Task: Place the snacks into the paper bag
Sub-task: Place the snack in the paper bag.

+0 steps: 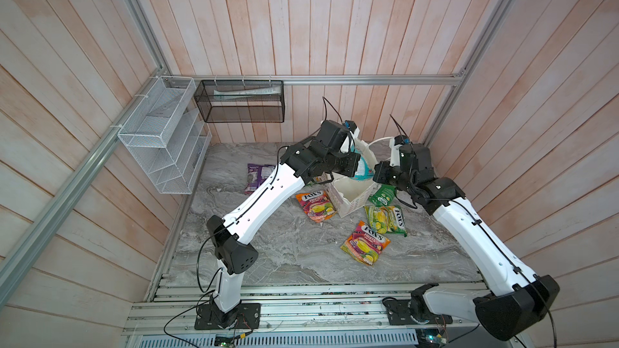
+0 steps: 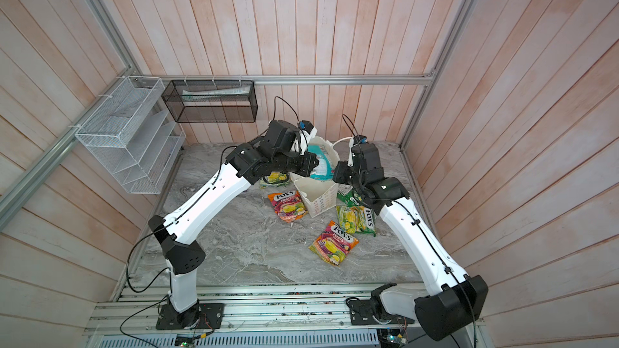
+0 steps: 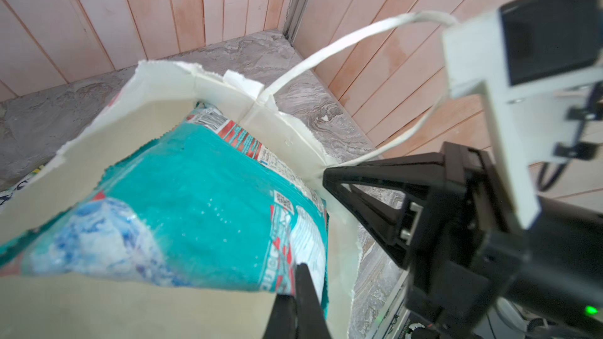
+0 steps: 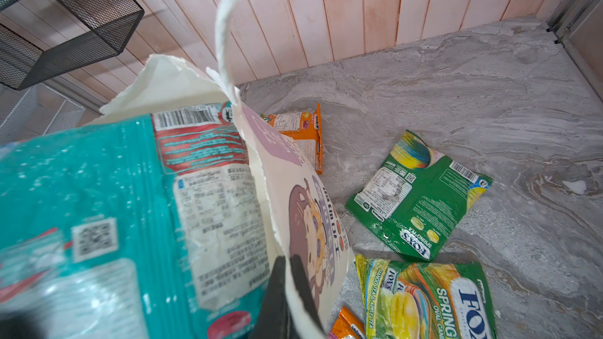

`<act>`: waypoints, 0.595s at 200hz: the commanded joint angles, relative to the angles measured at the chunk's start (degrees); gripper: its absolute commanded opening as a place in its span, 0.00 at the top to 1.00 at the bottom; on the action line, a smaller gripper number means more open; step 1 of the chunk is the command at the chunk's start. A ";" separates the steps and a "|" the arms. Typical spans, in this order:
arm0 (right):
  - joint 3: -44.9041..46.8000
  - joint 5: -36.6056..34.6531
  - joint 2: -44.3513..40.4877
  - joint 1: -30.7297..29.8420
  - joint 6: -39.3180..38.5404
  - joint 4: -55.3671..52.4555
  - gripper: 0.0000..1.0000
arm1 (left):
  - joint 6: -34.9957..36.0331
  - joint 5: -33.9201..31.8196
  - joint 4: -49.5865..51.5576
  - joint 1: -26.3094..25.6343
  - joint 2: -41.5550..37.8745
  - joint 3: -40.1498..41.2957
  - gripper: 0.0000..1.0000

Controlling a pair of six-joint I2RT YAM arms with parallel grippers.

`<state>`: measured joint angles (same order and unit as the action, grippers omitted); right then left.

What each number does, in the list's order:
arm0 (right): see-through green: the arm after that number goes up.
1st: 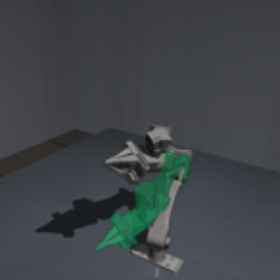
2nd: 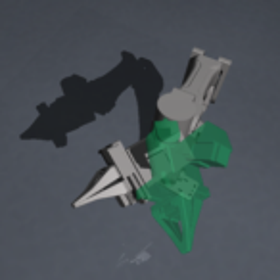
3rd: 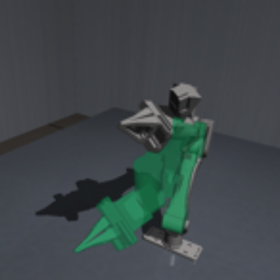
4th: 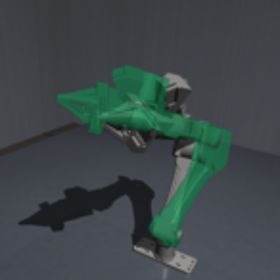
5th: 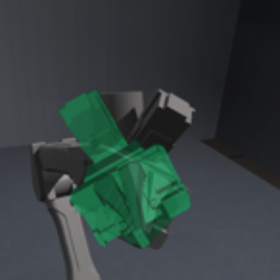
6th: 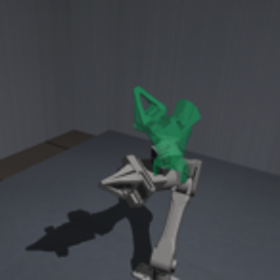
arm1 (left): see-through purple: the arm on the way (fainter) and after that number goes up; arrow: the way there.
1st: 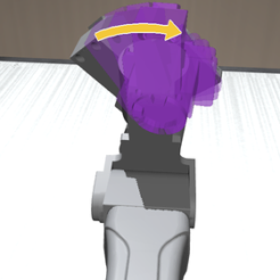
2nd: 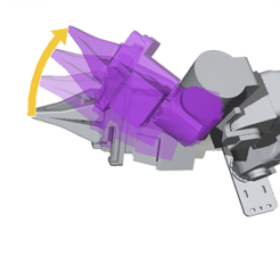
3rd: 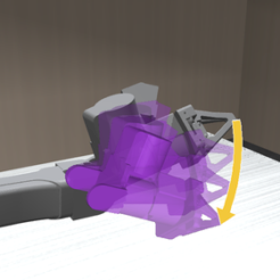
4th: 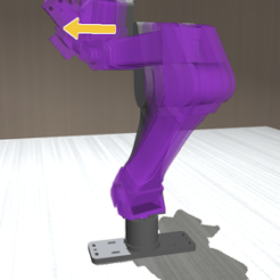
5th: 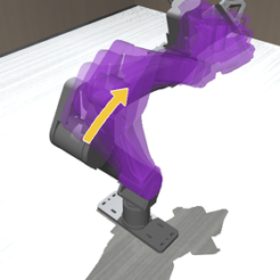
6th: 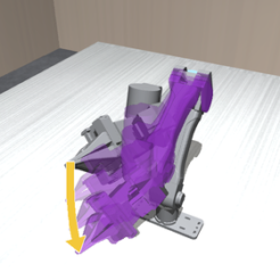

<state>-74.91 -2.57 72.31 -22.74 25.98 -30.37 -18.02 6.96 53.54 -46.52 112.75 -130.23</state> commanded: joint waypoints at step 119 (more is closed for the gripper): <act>3.15 -2.79 -1.54 -1.27 4.71 3.06 1.00 | 2.33 -3.68 -0.37 1.16 1.02 -7.23 0.30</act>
<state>-72.86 -3.42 72.27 -23.66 28.56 -29.41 -16.95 2.57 54.92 -46.24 115.02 -135.76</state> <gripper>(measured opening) 0.041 0.646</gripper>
